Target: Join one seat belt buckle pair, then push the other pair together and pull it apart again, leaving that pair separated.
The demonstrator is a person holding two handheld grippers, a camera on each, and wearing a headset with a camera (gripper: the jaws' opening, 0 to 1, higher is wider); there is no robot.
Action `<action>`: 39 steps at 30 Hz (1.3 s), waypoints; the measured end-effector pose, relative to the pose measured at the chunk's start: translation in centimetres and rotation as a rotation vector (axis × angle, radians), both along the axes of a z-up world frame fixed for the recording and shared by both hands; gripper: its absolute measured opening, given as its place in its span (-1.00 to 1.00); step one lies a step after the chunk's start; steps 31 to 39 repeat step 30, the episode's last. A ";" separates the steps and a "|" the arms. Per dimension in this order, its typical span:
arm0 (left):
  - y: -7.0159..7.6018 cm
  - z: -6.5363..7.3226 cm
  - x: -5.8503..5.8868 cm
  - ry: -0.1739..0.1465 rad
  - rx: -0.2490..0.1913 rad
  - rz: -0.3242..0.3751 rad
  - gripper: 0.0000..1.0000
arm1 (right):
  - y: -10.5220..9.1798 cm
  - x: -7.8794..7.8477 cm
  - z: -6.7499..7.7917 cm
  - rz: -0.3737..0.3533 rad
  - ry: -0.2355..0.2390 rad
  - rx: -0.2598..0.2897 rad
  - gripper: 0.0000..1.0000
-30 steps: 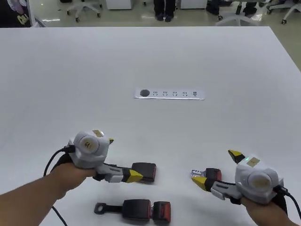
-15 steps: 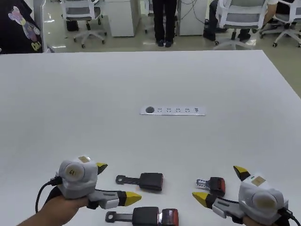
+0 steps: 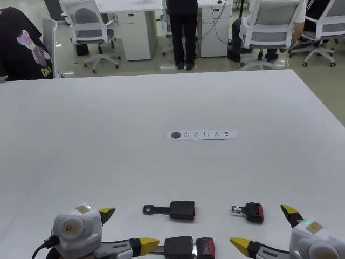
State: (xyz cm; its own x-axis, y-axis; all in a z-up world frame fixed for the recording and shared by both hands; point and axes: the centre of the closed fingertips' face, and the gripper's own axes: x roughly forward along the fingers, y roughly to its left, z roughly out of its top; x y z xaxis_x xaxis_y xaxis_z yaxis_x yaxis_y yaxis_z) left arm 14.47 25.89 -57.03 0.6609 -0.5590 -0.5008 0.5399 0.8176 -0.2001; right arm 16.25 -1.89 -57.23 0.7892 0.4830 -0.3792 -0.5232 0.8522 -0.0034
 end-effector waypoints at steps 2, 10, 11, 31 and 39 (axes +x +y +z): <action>0.8 0.0 -0.3 -0.002 0.005 0.006 1.00 | -0.2 -0.2 0.1 -0.006 -0.009 -0.001 0.99; 1.9 0.9 -0.2 -0.040 -0.004 0.026 1.00 | 0.0 -0.8 0.5 -0.008 -0.026 -0.025 0.99; 1.8 0.8 -0.2 -0.041 0.003 0.016 1.00 | 0.0 -0.9 0.5 -0.008 -0.024 -0.029 0.99; 2.5 1.3 -1.3 -0.047 -0.039 0.048 1.00 | -1.1 -1.1 0.8 -0.026 -0.023 -0.057 0.99; 2.5 1.3 -1.3 -0.047 -0.039 0.048 1.00 | -1.1 -1.1 0.8 -0.026 -0.023 -0.057 0.99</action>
